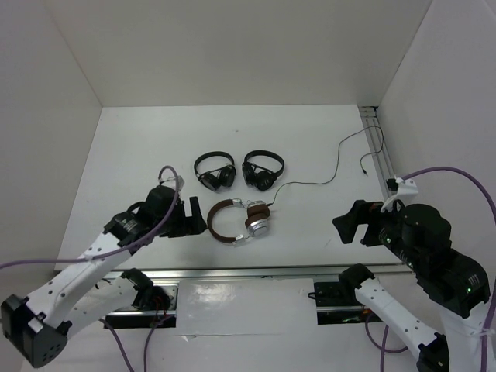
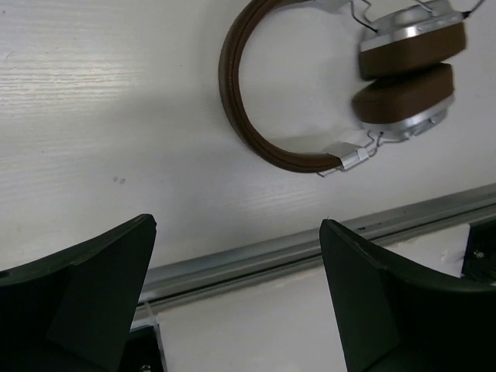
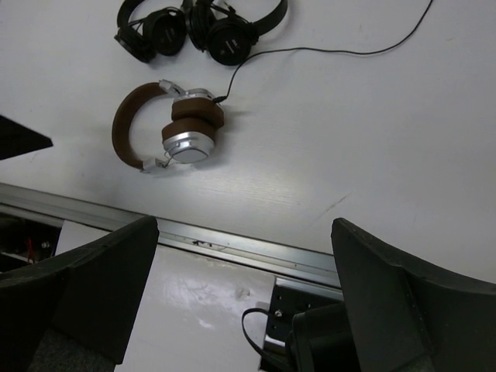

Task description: Wrap the headphones

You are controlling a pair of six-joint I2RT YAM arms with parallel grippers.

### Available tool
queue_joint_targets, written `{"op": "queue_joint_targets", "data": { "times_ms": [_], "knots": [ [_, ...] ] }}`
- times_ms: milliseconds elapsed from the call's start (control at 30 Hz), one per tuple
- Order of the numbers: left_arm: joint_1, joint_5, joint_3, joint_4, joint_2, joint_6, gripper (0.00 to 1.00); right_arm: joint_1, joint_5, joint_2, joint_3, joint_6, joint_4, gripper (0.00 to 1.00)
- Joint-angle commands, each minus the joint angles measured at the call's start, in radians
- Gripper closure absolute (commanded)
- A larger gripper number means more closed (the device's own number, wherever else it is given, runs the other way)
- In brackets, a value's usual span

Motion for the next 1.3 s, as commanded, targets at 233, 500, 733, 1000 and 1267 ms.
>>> {"op": "queue_joint_targets", "data": {
  "times_ms": [233,500,733,1000,1267],
  "knots": [
    [-0.009,-0.075,-0.070,0.417,0.375,-0.026,0.00,-0.006,-0.065,0.006,-0.047,-0.034,0.079,0.00],
    [-0.031,-0.170,-0.069,0.467,0.539,-0.052,0.05,-0.006,-0.074,-0.003,-0.057,-0.034,0.079,0.00],
    [-0.051,-0.206,-0.049,0.477,0.679,-0.061,0.22,-0.006,-0.074,-0.003,-0.057,-0.034,0.088,0.00],
    [-0.115,-0.241,-0.029,0.420,0.673,-0.083,0.88,-0.006,-0.074,-0.003,-0.057,-0.043,0.088,0.00],
    [-0.215,-0.270,0.089,0.155,0.500,-0.058,1.00,-0.006,-0.093,-0.003,-0.047,-0.044,0.108,0.00]
  ]
}}
